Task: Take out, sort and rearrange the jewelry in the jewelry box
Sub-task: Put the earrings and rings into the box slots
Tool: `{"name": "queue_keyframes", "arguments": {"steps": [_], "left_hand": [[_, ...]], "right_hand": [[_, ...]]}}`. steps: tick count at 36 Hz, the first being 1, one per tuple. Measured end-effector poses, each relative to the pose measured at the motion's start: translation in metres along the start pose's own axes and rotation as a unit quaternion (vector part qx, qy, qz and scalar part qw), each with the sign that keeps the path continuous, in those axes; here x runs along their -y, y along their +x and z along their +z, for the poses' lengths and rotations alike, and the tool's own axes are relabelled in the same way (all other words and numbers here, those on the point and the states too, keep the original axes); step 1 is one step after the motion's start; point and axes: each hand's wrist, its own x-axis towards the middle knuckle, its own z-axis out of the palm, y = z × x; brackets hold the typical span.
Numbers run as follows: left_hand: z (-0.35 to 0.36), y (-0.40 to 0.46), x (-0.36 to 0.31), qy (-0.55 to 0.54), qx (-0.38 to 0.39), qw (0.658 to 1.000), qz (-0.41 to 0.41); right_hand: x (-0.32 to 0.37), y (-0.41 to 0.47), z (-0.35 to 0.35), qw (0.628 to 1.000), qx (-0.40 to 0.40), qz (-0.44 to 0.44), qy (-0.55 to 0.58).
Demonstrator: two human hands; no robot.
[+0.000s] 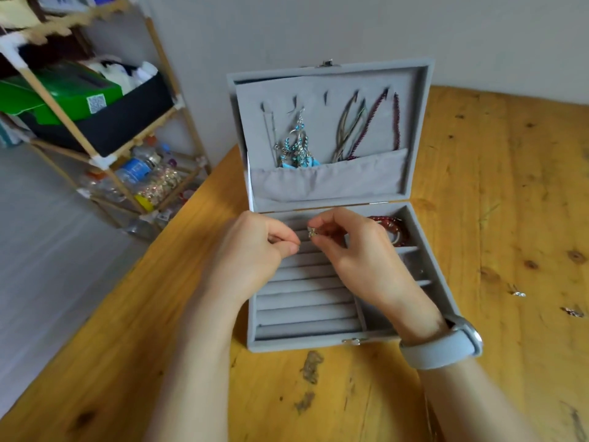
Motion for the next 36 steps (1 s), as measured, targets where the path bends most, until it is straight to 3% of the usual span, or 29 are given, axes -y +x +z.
{"name": "queue_keyframes", "arguments": {"steps": [11,19,36], "left_hand": [[-0.001,-0.003,-0.002,0.029,0.009,0.998,-0.049],[0.002,-0.004,-0.004,0.064,0.007,0.996,-0.059],[-0.002,-0.007,-0.006,0.115,-0.013,0.992,-0.051]], "right_hand": [[0.003,-0.004,0.007,0.992,0.041,-0.019,-0.117],[-0.003,-0.004,0.011,0.981,0.024,-0.045,-0.188],[-0.006,-0.006,0.013,0.985,0.012,-0.047,-0.168]]}}
